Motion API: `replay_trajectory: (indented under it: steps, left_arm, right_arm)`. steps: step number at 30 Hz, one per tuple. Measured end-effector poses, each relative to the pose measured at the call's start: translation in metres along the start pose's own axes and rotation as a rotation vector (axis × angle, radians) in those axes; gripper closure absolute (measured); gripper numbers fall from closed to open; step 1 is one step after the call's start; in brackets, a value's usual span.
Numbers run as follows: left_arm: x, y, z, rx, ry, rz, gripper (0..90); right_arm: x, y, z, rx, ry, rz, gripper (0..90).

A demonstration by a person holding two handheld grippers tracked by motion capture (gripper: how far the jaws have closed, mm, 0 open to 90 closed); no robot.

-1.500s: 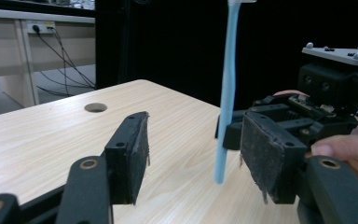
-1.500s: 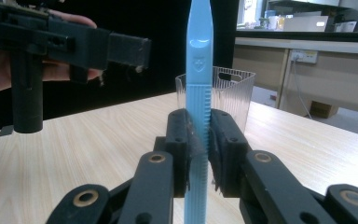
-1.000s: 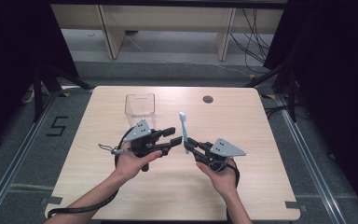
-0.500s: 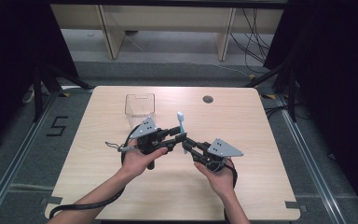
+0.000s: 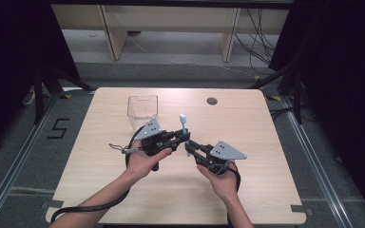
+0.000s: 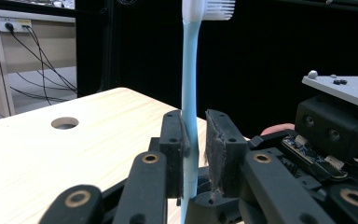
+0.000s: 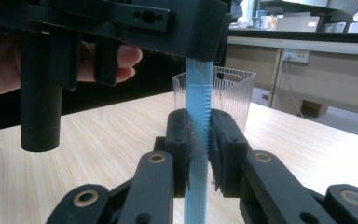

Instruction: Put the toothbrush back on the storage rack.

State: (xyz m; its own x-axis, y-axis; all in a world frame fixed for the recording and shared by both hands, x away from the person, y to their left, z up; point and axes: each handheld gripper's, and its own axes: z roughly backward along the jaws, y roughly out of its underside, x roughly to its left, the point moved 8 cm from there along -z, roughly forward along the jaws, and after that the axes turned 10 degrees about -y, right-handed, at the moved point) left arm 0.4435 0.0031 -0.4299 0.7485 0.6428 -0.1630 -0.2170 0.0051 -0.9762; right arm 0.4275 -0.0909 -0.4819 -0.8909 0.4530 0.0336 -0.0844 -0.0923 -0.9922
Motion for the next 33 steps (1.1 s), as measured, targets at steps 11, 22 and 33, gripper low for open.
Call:
replay_trajectory:
  steps: [11, 22, 33]
  left_arm:
    - [0.0, 0.003, -0.001, 0.004, -0.014, -0.027, 83.4]
    - [0.004, -0.002, 0.004, -0.005, -0.023, -0.055, 83.7]
    - [0.015, -0.007, 0.017, -0.01, -0.072, -0.115, 83.7]
  right_arm:
    - [0.0, 0.0, -0.004, -0.015, 0.005, 0.016, 76.8]
    - [-0.003, 0.004, -0.002, 0.05, 0.059, 0.008, 51.5]
    - [-0.005, 0.011, 0.009, 0.073, 0.102, -0.029, 38.8]
